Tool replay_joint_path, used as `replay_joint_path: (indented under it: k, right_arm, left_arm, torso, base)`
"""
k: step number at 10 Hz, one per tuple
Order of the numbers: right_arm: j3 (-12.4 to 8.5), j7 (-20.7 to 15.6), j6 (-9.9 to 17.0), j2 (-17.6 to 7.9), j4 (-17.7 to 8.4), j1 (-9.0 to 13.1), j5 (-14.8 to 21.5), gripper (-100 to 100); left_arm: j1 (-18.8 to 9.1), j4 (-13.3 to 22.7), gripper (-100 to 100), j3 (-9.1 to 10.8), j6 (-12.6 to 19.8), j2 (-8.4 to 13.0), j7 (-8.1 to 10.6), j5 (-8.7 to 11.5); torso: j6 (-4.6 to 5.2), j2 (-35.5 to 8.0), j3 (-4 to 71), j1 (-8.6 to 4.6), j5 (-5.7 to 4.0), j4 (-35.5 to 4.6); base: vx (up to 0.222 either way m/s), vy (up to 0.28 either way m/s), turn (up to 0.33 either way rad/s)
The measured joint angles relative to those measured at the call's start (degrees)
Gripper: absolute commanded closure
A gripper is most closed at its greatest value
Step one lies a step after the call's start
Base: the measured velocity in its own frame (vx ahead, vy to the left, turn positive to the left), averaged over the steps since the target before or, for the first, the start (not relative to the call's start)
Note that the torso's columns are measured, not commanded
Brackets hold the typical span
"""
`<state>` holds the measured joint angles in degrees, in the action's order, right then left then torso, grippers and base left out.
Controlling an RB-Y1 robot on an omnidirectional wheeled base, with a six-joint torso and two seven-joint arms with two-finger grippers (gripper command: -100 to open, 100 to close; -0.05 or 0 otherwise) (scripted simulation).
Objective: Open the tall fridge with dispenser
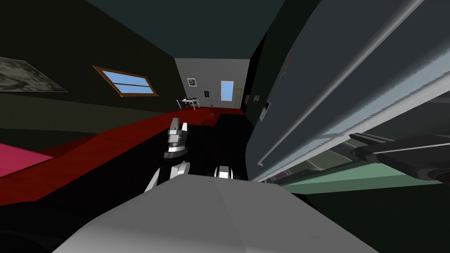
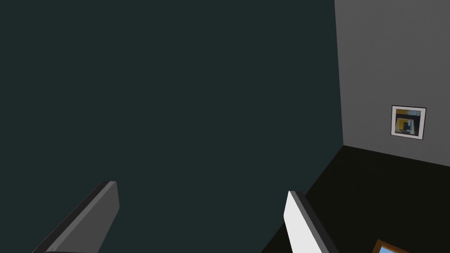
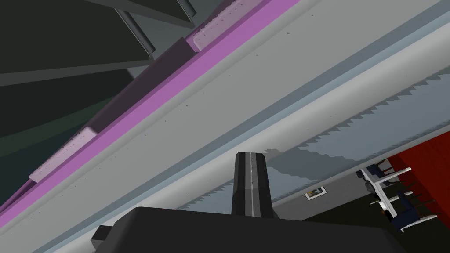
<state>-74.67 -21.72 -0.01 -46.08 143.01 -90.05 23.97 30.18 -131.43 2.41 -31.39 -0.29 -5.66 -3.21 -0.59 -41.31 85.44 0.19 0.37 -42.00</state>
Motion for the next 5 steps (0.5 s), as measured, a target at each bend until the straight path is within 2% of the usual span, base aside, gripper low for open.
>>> replay_joint_path:
  k: [5]
  right_arm:
    - [-0.16,0.46,2.07,0.14,-4.20,-2.17,-0.58,100]
  left_arm:
    - [0.00,0.00,0,0.00,0.00,0.00,0.00,0.00]
  torso:
    - [0.03,0.00,0.03,-0.02,0.09,-0.05]
  base:
    - [0.123,0.279,-0.006]
